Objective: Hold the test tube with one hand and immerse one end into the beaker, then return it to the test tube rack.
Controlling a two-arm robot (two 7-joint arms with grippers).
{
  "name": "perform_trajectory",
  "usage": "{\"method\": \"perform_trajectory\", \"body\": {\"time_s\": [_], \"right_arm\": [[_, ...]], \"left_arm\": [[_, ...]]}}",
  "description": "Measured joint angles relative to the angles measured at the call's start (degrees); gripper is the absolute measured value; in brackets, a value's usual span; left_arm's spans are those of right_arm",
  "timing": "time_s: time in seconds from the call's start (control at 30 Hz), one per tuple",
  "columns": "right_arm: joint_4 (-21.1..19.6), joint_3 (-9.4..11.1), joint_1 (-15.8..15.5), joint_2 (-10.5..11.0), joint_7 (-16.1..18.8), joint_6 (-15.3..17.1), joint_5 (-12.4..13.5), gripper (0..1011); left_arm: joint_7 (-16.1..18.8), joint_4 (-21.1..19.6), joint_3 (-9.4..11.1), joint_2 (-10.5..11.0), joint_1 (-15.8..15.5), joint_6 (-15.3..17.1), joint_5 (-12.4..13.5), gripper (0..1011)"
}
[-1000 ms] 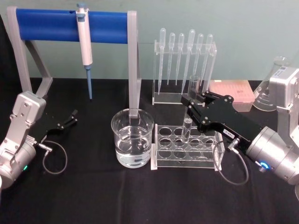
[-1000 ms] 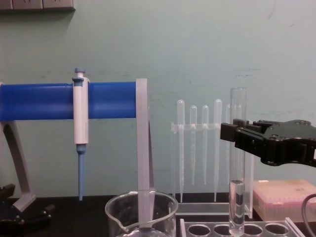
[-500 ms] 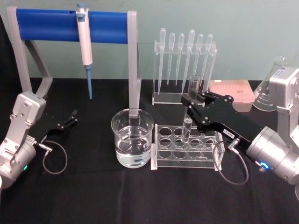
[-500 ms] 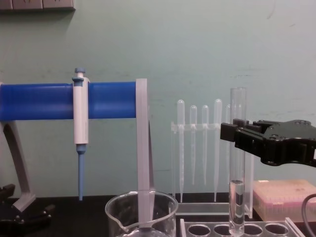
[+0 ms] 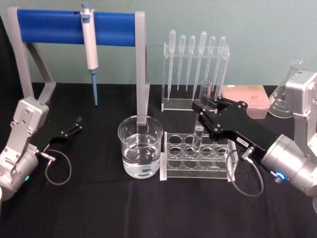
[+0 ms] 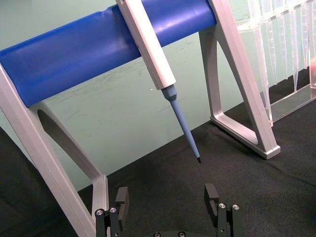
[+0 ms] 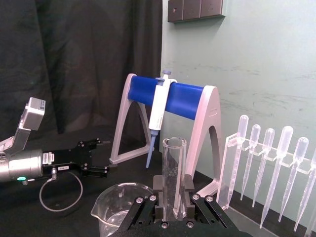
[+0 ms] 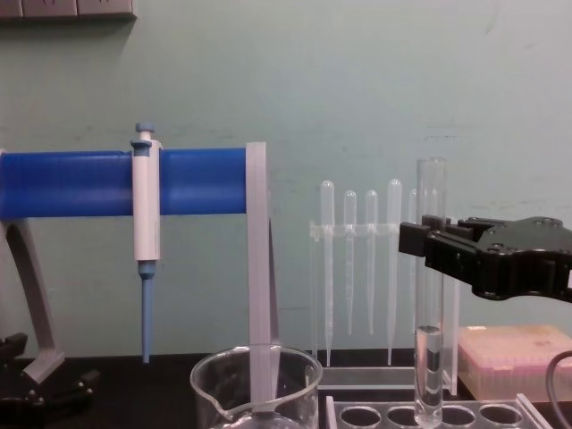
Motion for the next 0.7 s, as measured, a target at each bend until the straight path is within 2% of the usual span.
{"method": "perform_trajectory", "body": {"time_s": [0.7], "right_arm": [[0.0,0.0,0.0,0.0,0.0,0.0,0.0,225]], "left_arm": [[0.0,0.0,0.0,0.0,0.0,0.0,0.0,1000]]}}
